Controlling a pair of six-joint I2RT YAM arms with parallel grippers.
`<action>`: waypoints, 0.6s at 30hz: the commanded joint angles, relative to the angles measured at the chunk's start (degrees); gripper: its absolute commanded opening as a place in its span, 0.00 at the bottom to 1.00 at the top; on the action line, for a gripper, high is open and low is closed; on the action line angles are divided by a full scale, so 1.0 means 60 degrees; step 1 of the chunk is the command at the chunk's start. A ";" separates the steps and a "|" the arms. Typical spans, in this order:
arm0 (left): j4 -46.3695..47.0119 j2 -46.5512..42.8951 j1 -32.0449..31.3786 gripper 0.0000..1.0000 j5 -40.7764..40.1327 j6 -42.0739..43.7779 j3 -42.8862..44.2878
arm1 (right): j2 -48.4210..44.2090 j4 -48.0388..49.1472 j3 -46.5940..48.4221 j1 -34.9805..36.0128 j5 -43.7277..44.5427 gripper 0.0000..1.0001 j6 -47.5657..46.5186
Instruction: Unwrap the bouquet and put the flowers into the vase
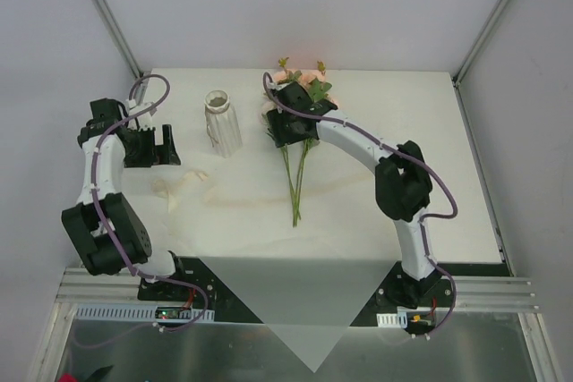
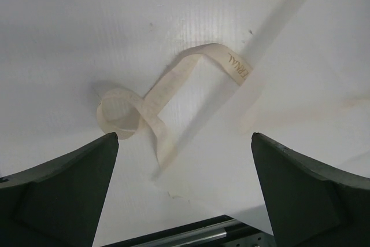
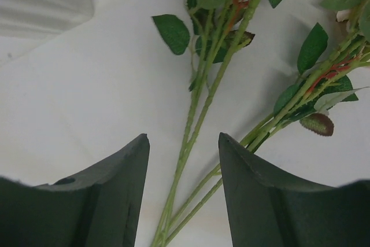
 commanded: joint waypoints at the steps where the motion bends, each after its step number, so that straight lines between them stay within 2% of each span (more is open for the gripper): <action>1: 0.0253 0.0647 0.0273 0.99 0.0000 0.0364 0.0011 | 0.0497 -0.0201 0.1060 -0.0458 -0.0219 0.53 -0.0123; 6: 0.0591 0.0955 0.0287 0.99 -0.0030 0.0349 -0.0165 | 0.1157 -0.0172 0.1368 -0.0737 -0.0262 0.52 -0.0168; 12: 0.0795 0.1116 0.0287 0.99 -0.0117 0.0422 -0.0341 | 0.1684 0.0180 0.1588 -0.0884 -0.1009 0.51 -0.0124; 18: 0.1001 0.1131 0.0287 0.99 -0.0279 0.0584 -0.0634 | 0.2373 -0.0214 0.2291 -0.1044 -0.1054 0.43 0.0095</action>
